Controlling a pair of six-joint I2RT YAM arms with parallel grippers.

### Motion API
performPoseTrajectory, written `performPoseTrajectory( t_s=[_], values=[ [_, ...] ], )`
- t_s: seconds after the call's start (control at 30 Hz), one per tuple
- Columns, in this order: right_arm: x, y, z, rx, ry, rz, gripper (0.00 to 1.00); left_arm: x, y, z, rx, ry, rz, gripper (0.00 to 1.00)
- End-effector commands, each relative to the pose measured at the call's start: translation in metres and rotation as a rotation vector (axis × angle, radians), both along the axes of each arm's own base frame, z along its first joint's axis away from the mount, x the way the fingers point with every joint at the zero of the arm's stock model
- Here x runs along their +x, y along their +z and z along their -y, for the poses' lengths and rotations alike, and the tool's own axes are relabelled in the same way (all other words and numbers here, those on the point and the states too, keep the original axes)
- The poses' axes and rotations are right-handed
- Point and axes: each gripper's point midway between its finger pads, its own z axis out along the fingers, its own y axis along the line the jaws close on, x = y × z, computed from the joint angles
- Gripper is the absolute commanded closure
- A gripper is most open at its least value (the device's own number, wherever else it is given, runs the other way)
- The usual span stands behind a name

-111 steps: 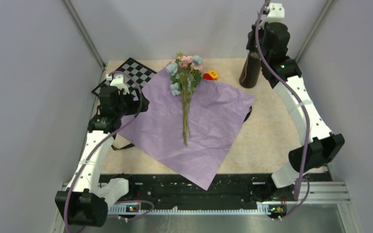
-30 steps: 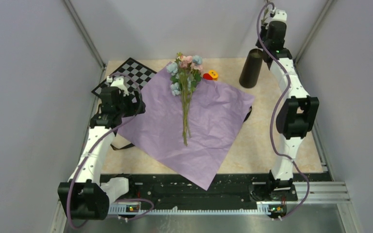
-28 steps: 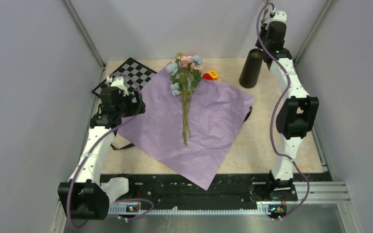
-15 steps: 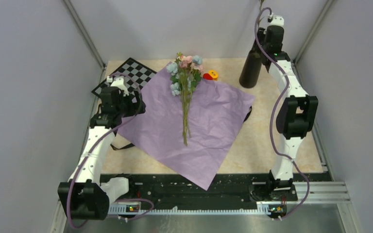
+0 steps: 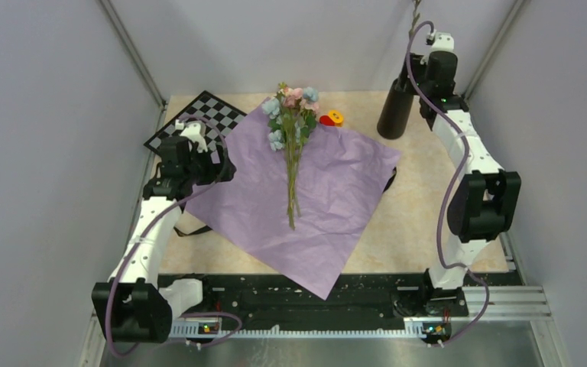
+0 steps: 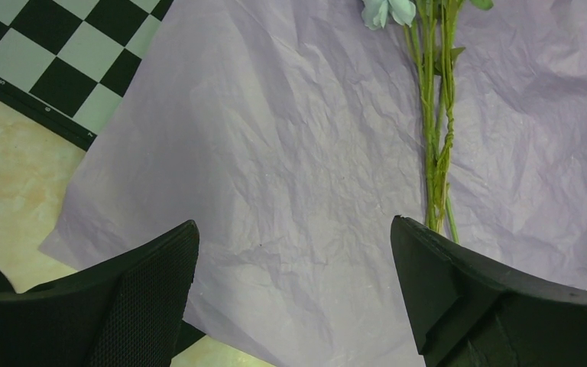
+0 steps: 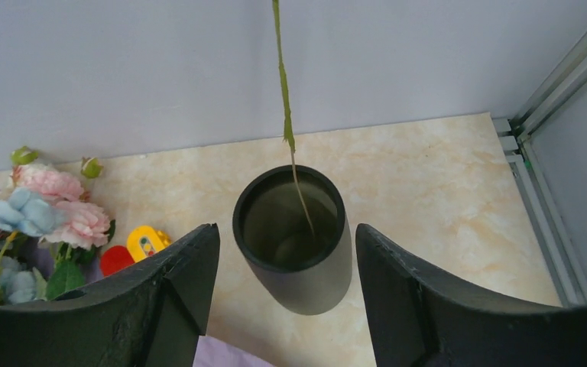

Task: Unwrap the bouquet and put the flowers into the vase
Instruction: Insert the fake flower into the vase.

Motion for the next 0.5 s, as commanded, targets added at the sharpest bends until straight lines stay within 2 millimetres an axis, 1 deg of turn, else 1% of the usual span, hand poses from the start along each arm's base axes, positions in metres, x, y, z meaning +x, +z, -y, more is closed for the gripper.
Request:
performPoseTrajectory(
  t_s=[0.0, 0.13, 0.2, 0.23, 0.27, 0.33, 0.4, 0.47],
  values=[
    [-0.030, 0.057, 0.000, 0.005, 0.030, 0.123, 0.32, 0.000, 0.003, 0.007, -0.017, -0.052, 0.022, 0.01],
    [-0.052, 0.068, -0.004, 0.013, 0.056, 0.128, 0.30, -0.001, 0.006, 0.013, -0.046, -0.074, 0.032, 0.01],
    [-0.065, 0.073, -0.008, 0.030, 0.080, 0.128, 0.30, -0.002, 0.009, 0.018, -0.068, -0.087, 0.041, 0.01],
    [-0.073, 0.078, -0.009, 0.043, 0.082, 0.134, 0.30, -0.002, 0.009, 0.020, -0.082, -0.091, 0.042, 0.01],
    [-0.081, 0.081, -0.014, 0.059, 0.110, 0.135, 0.30, -0.003, 0.010, 0.022, -0.098, -0.095, 0.045, 0.01],
    [-0.095, 0.083, -0.021, 0.098, 0.139, 0.125, 0.30, -0.003, 0.011, 0.030, -0.141, -0.106, 0.045, 0.01],
    [-0.108, 0.078, -0.032, 0.136, 0.187, 0.102, 0.31, -0.005, 0.008, 0.041, -0.188, -0.116, 0.039, 0.02],
    [-0.122, 0.068, -0.046, 0.167, 0.245, 0.064, 0.33, -0.008, -0.001, 0.053, -0.233, -0.125, 0.020, 0.03]
  ],
)
